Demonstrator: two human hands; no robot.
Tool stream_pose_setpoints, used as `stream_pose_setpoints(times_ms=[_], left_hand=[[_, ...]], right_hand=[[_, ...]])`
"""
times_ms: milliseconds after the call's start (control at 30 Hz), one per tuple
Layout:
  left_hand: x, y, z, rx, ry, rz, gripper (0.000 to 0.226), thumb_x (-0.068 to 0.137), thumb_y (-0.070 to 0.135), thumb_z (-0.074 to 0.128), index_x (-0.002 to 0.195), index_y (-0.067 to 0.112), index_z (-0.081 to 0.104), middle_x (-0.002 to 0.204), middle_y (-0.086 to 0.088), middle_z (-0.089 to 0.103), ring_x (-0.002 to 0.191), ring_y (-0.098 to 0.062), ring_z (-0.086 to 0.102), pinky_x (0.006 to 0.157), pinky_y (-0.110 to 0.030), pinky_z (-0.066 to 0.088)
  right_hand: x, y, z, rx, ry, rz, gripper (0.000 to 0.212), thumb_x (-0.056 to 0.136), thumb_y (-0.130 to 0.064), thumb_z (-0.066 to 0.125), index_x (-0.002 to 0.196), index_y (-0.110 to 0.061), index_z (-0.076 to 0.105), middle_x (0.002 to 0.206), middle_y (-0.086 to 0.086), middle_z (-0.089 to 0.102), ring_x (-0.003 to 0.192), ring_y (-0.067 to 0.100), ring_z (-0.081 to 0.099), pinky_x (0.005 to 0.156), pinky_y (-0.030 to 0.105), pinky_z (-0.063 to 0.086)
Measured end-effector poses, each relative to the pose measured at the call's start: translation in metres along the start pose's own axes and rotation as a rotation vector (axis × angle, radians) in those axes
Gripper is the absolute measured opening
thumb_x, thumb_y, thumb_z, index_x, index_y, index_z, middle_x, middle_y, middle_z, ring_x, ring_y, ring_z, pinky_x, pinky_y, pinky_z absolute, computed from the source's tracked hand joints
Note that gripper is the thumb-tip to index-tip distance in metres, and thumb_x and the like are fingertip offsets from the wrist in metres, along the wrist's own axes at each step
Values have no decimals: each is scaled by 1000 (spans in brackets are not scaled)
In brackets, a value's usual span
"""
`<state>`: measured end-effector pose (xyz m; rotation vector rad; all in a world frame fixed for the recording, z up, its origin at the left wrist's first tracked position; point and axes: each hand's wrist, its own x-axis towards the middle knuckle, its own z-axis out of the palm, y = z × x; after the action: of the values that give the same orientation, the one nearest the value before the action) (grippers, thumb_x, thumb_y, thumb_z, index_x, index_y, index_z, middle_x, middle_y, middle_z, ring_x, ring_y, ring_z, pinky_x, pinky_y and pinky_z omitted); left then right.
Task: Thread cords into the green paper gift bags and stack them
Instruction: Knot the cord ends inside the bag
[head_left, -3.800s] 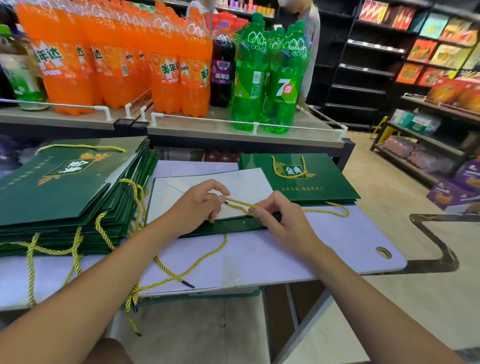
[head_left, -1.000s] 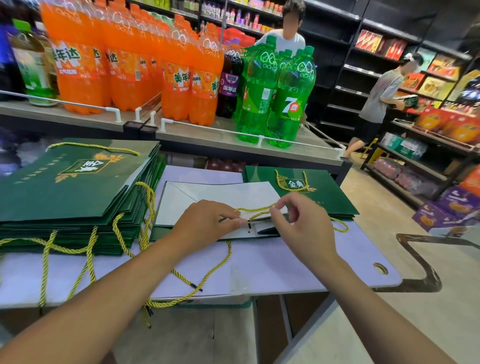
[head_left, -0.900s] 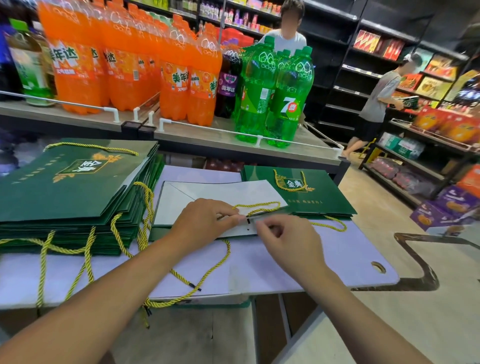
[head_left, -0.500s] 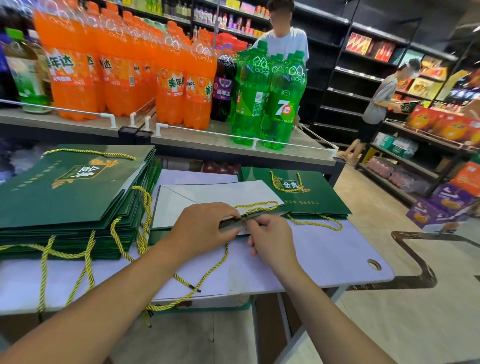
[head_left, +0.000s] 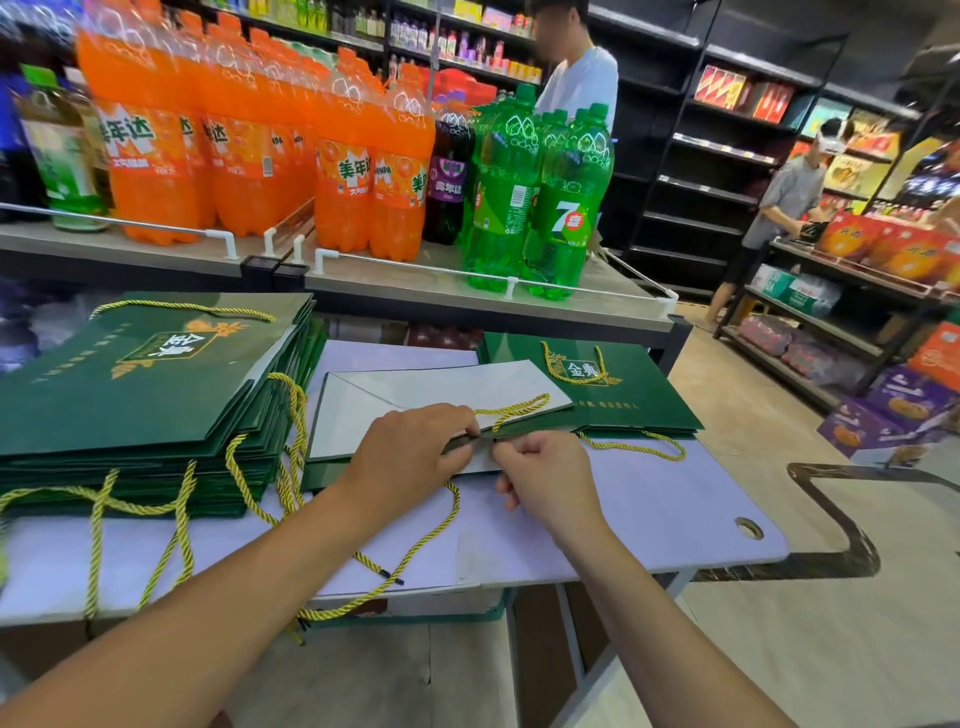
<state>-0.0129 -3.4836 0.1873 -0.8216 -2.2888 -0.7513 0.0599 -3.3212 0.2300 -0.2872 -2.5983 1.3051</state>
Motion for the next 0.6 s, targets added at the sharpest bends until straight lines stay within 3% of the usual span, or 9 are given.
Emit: stream_pose_setpoints(times_ms=[100, 200, 300, 367, 433, 500, 600], left_hand=[[1, 1, 0, 27, 76, 40, 21, 81, 35, 47, 95, 31, 61, 88, 11, 71, 70, -21, 68, 48, -35, 51], [0, 2, -2, 30, 60, 46, 24, 78, 35, 46, 95, 32, 63, 90, 13, 71, 71, -18, 68, 49, -32, 51], [0, 1, -3, 49, -15, 34, 27, 79, 40, 46, 95, 33, 67, 94, 16, 72, 79, -15, 69, 57, -32, 54], [1, 1, -4, 62, -105, 7, 20, 82, 38, 56, 98, 35, 67, 98, 17, 71, 87, -14, 68, 64, -32, 53], [2, 1, -7, 59, -190, -16, 19, 86, 41, 66, 105, 38, 66, 104, 18, 70, 95, -13, 65, 71, -32, 52], [4, 3, -14, 52, -263, -20, 30, 90, 56, 64, 116, 42, 61, 114, 21, 67, 102, -9, 63, 79, -33, 53], [8, 8, -27, 50, -355, -69, 41, 95, 62, 55, 130, 42, 44, 131, 20, 58, 109, -11, 60, 83, -36, 51]], right_hand=[[-7, 3, 2, -236, 21, -83, 22, 83, -26, 57, 65, -20, 68, 53, -4, 69, 49, 11, 66, 57, 29, 56], [-9, 4, 1, -161, -50, -59, 22, 83, -23, 56, 67, -15, 69, 56, -2, 70, 50, 14, 66, 65, 38, 61], [-10, 4, -8, -195, -124, -31, 30, 87, -34, 57, 68, -14, 69, 59, -5, 71, 52, 16, 66, 66, 36, 60], [-7, 3, -17, -297, 13, -106, 39, 90, -49, 57, 67, -19, 68, 59, -8, 67, 58, 17, 62, 58, 30, 51], [4, 1, -27, -344, 198, -177, 36, 90, -54, 57, 69, -27, 67, 59, -9, 62, 64, 15, 60, 55, 27, 40], [22, -1, -35, -437, 215, -181, 27, 91, -56, 56, 86, -34, 70, 70, -12, 65, 75, 15, 63, 59, 27, 42], [47, 5, -32, -723, 24, -143, 44, 90, -64, 52, 116, -31, 68, 109, -7, 66, 101, 21, 63, 75, 34, 52]])
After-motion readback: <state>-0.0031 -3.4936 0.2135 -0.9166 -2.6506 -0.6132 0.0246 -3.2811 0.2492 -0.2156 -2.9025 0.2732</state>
